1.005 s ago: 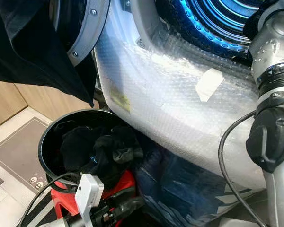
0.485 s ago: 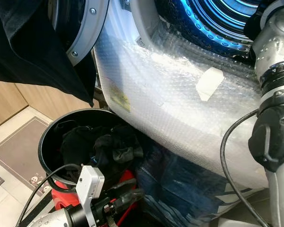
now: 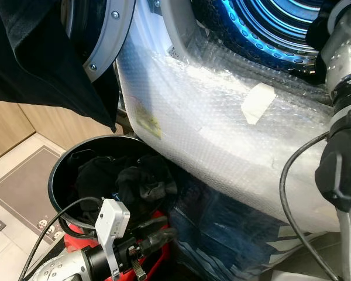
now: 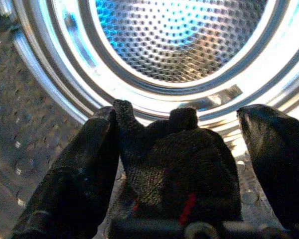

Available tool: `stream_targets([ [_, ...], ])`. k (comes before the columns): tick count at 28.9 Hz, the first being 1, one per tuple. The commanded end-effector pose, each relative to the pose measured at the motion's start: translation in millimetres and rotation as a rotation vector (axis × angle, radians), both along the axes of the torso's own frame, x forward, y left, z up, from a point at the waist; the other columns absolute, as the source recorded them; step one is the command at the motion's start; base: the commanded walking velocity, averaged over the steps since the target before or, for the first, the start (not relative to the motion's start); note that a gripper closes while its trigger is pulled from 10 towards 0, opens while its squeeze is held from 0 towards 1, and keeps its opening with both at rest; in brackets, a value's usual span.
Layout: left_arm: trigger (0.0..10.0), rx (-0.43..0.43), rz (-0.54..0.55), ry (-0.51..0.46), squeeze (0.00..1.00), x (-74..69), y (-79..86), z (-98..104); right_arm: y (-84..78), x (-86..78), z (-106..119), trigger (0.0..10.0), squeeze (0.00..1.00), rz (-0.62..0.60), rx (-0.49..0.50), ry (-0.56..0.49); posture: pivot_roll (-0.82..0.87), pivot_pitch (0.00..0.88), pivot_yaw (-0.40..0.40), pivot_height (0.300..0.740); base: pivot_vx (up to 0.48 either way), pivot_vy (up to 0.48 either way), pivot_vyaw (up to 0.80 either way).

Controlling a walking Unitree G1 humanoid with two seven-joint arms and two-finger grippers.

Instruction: Clothes washing

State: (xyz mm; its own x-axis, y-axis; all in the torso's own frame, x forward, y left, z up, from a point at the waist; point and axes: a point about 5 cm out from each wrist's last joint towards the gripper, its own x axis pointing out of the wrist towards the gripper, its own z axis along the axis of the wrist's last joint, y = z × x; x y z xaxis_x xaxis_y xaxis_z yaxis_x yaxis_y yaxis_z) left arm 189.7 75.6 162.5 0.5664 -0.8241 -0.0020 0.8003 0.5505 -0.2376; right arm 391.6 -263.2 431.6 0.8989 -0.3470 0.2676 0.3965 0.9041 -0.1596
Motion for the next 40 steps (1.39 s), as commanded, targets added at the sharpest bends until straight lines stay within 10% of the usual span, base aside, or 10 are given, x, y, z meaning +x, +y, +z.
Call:
stream_targets([
  [1, 10.0, -0.010, -0.023, 0.022, 0.00, -1.0, -1.9, -3.5, -5.9, -5.3, 9.2, 10.0, 1.00, -0.010, -0.057, 0.002, -0.04, 0.144, -0.075, 0.740, 0.000, 0.000, 0.00],
  [9, 10.0, -0.011, -0.041, 0.009, 0.00, 4.3, -2.4, -2.0, 5.5, -6.2, 20.6, 10.0, 1.00, 0.036, -0.349, 0.054, -0.04, 0.130, -0.061, 0.740, 0.000, 0.000, 0.00],
  [10, 10.0, -0.011, -0.040, 0.008, 0.00, 4.9, -2.0, -1.8, 5.1, -6.5, 21.0, 10.0, 0.05, 0.044, -0.329, 0.051, -0.04, 0.127, -0.060, 0.740, 0.000, 0.000, 0.00],
  [11, 10.0, -0.010, -0.040, 0.006, 0.00, 5.9, -1.4, -1.6, 4.3, -6.8, 20.9, 10.0, 0.00, 0.066, -0.278, 0.052, -0.04, 0.124, -0.059, 0.740, 0.000, 0.000, 0.00],
  [19, 10.0, -0.004, -0.037, -0.017, 0.00, 11.0, 1.0, 0.5, 9.7, -12.9, 35.6, 10.0, 0.00, 0.382, 0.077, -0.143, -0.03, 0.103, -0.050, 0.740, 0.000, 0.000, 0.00],
  [40, 10.0, 0.056, 0.115, -0.130, 0.00, 38.1, 17.9, 8.8, 16.3, -45.7, 3.9, 10.0, 0.00, 1.285, 0.245, -0.603, -0.01, 0.057, -0.015, 0.740, 0.000, 0.000, 0.00],
])
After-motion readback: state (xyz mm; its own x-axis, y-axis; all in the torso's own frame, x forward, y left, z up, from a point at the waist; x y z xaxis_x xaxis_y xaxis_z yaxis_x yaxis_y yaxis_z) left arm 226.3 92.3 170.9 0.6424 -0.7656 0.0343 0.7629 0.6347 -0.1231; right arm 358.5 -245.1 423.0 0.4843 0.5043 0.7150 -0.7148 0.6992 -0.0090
